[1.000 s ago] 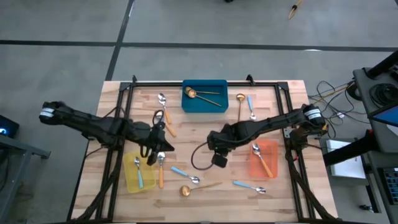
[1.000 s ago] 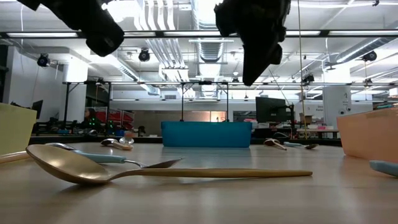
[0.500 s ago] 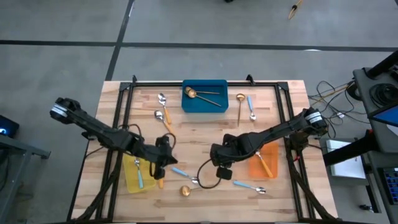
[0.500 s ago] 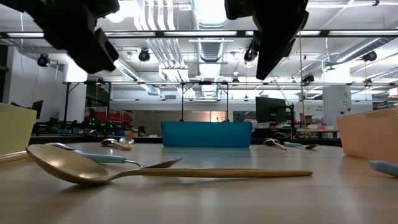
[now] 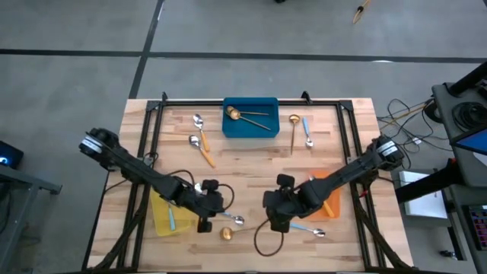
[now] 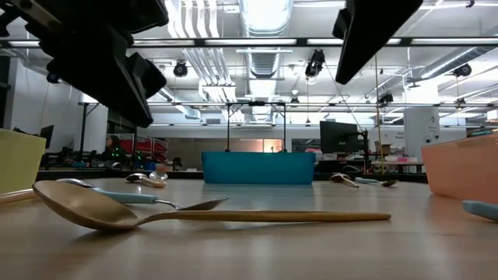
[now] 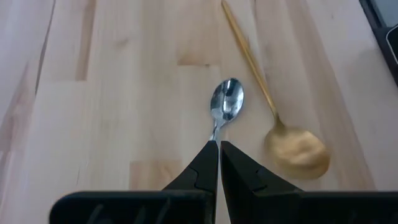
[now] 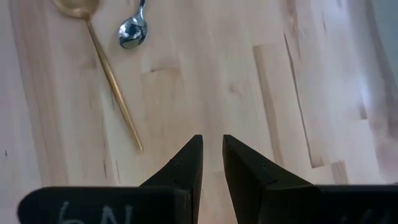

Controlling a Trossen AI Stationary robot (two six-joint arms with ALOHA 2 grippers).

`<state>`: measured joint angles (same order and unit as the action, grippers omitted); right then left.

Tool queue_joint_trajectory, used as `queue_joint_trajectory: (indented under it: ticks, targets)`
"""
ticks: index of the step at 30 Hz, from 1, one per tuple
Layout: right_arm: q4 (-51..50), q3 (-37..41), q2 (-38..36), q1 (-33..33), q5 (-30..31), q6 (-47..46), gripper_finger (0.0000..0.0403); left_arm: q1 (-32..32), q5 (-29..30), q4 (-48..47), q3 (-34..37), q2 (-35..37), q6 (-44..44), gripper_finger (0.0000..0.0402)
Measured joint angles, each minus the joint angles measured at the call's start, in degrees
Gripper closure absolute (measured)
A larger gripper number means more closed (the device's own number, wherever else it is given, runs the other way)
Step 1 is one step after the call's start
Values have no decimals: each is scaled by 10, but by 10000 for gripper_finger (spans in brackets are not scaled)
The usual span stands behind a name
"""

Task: Sort silverware by color (type)
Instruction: Put the blue spoon into the yellow bin

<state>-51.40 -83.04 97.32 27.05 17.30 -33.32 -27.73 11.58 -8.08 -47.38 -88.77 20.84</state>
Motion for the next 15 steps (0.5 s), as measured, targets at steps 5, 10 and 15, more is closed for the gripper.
queue_joint_trajectory:
  ticks: [5,10,15]
  targets:
    - [13,10,0,31,33,-14,349,-2,0,-6,-15,-23,-13,402]
    - [30,25,0,47,53,-31,349,-3,-1,-8,-15,-40,-3,402]
    - [57,45,0,51,53,-32,349,-5,-1,-9,-15,-52,17,402]
